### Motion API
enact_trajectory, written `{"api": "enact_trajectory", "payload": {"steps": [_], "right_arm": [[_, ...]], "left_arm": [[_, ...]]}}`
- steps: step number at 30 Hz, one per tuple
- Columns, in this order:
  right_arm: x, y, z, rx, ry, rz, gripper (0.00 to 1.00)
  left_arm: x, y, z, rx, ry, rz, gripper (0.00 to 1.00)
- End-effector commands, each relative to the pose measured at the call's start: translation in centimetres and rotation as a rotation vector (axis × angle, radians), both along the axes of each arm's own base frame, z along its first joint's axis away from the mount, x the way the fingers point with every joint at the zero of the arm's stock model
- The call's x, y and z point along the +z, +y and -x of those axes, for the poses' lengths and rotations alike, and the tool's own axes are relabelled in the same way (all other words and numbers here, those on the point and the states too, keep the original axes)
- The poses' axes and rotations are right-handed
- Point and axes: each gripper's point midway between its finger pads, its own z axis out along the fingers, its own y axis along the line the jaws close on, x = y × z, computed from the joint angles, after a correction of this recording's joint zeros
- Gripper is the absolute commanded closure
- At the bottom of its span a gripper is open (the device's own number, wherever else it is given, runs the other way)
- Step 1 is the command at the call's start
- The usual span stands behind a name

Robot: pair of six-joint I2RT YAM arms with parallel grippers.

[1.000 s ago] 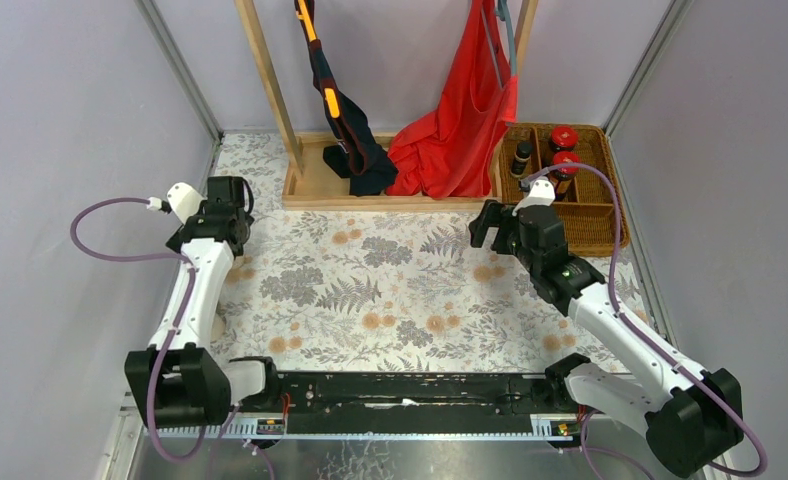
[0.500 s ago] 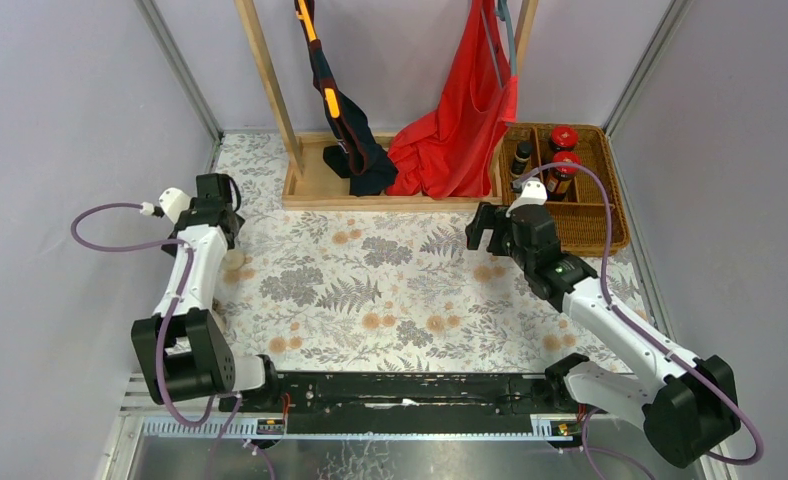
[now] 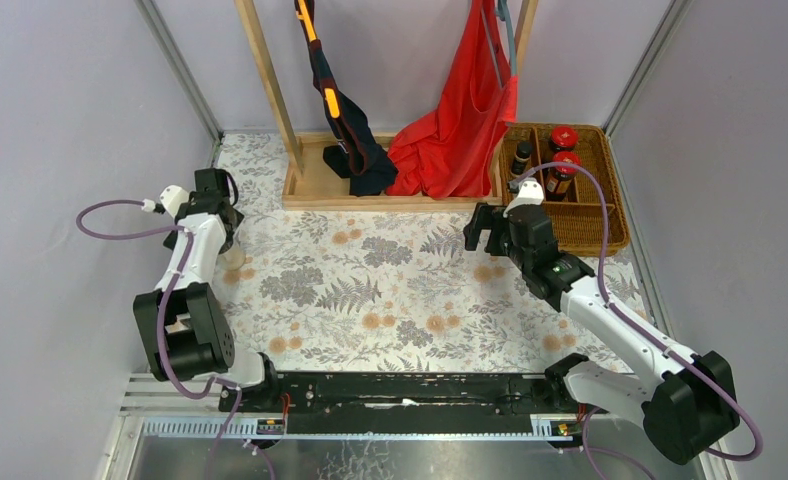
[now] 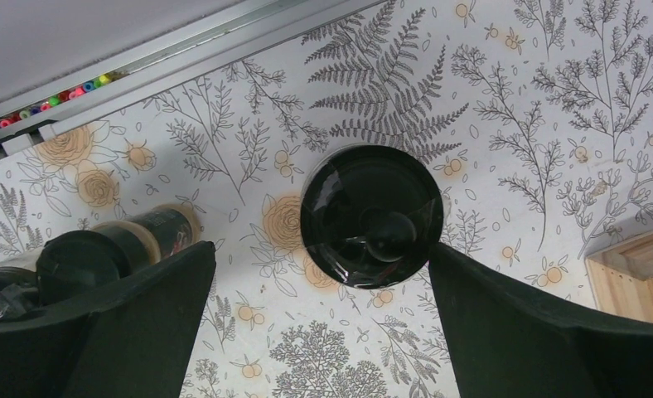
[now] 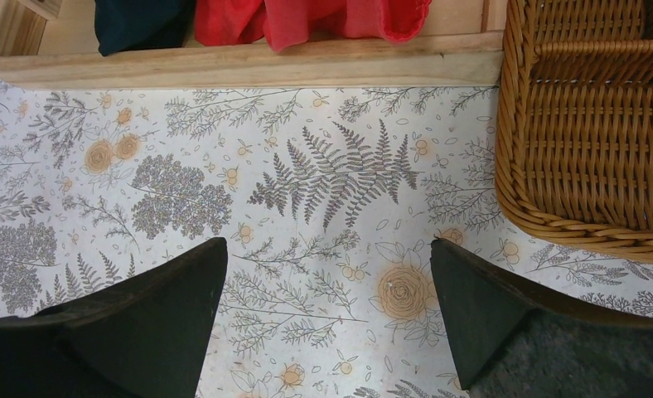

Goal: Organize the condiment bottles
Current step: Move the bottle to the center of the board.

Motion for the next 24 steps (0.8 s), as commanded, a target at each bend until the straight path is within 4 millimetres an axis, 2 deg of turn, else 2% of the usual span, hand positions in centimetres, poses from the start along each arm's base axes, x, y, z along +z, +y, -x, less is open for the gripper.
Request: {"api": "enact_trajectory", "payload": {"steps": [1,8,16,24], "right_arm": [[1.5,0.5,-0.8,-0.001,-0.062,-0.014,0.01],[1.1,0.7,-0.9,0.004,-0.052,-0.013,0.01],[0.9,0.6,-0.8,0.0,-0.051,-0.006,0.01],[0.5,0.7,-0.9,0.002,-0.044,-0.006,0.01]], "left_arm": [[0.7,0.5,-1.9,0.004,-0.06,0.003,0.0],[1.0,0.9,-2.3,0.022,-0.082,-0.005,0.0],[-0.4,1.0,-3.0,0.026,-0.047,0.01,0.0],[-0.6,1.2,-3.7,0.028,-0.042,0.009,0.03]]}}
